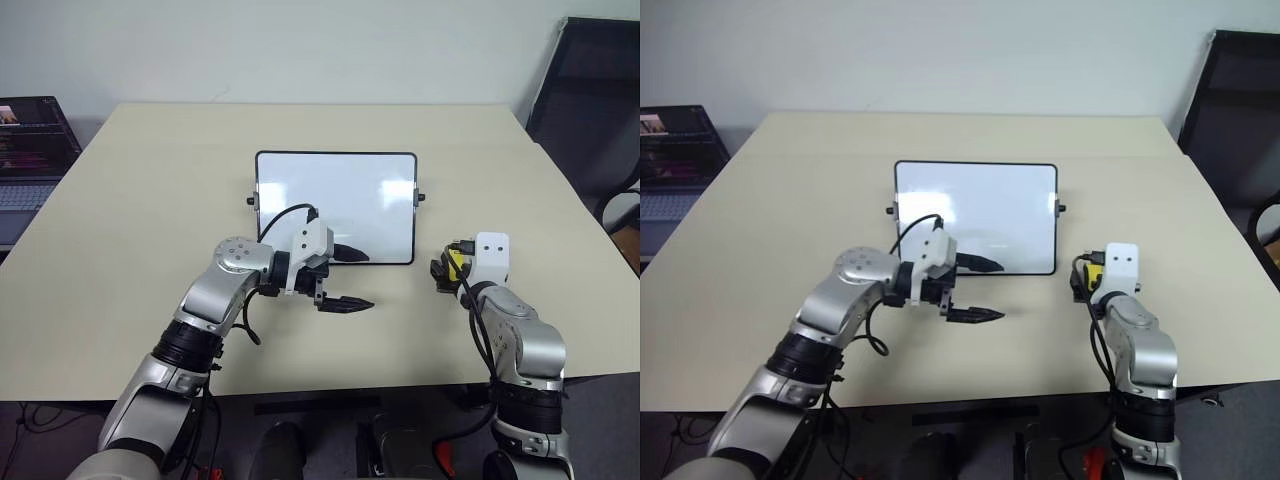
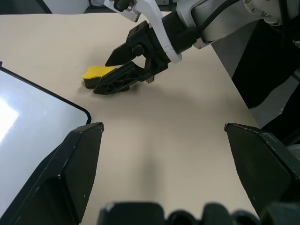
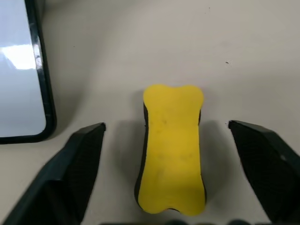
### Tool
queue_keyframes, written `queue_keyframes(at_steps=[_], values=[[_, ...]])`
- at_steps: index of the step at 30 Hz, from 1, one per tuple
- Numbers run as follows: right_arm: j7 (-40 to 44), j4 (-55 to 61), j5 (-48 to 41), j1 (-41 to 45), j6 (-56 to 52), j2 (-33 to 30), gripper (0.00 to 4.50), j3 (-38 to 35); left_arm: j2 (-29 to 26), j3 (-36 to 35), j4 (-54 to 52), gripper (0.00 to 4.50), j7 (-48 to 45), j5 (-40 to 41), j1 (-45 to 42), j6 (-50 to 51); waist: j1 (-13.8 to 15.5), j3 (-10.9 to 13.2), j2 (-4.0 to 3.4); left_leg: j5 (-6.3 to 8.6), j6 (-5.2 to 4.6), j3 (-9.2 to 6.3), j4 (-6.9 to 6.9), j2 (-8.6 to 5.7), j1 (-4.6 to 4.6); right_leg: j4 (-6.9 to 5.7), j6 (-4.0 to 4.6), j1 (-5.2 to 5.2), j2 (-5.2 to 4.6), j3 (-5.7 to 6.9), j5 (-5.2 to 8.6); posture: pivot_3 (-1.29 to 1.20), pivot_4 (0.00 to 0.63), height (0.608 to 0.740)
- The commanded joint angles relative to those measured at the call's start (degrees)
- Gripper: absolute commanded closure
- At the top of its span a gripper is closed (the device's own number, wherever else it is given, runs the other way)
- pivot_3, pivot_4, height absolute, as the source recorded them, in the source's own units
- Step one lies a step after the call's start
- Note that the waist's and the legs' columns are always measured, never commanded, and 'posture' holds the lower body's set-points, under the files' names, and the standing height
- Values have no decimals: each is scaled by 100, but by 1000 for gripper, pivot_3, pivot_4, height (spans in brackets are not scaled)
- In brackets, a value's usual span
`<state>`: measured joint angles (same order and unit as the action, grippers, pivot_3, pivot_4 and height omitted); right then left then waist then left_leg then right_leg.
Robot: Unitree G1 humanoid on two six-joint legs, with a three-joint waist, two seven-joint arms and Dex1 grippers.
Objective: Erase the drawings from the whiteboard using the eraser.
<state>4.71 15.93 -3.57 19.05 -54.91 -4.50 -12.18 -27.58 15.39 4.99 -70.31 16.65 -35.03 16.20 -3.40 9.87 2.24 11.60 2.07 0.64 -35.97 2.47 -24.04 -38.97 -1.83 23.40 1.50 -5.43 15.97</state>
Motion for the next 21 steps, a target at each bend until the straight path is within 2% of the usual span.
queue_keyframes(at_steps=[1,7,10,12,13,16,20,21], values=[[36,784,-268,138,180,-20,35,-131,-176,-427,-329,0,269,168,209,238,-5,2,-3,0,0,0,0,1,0,0,0,0,0,-1,0,0,150,740],[376,2126,-711,-494,-108,-206,35,73,-353,-1333,-1372,0,1271,533,1235,989,-2,2,-4,1,0,-24,2,12,-6,0,0,5,-2,-1,0,0,150,740],[535,2514,-222,-1391,842,-734,35,854,-80,-2041,-2205,0,2353,790,1996,1574,2,2,-3,3,0,-34,2,7,-9,2,-2,4,-20,-3,4,0,150,740],[520,2509,-213,-1955,1681,-592,35,958,240,-2377,-2737,0,3083,828,2483,1764,11,1,-2,3,-1,-39,1,1,-12,3,-7,4,-42,-3,8,0,150,740],[405,2456,-130,-2198,2047,-508,35,982,382,-2453,-2935,0,3391,745,2706,1747,13,1,-2,3,-1,-41,0,2,-11,4,-7,2,-45,-2,8,0,150,740],[-16,2056,319,-3184,3516,-273,35,1007,1022,-2589,-3383,0,4743,-172,3606,1114,15,-7,1,3,0,-40,0,1,-1,5,-6,-7,-50,-4,9,0,150,740],[87,1561,-217,-3682,4278,34,35,508,1398,-2546,-3588,0,5599,-832,4138,686,23,-7,8,2,0,-41,-5,2,15,0,1,-19,-55,-6,14,0,150,740],[91,1435,-259,-3707,4384,70,35,478,1402,-2532,-3566,0,5730,-987,4213,555,24,-7,8,0,-3,-39,-8,1,17,-1,28,-19,-55,-8,27,0,150,740]])
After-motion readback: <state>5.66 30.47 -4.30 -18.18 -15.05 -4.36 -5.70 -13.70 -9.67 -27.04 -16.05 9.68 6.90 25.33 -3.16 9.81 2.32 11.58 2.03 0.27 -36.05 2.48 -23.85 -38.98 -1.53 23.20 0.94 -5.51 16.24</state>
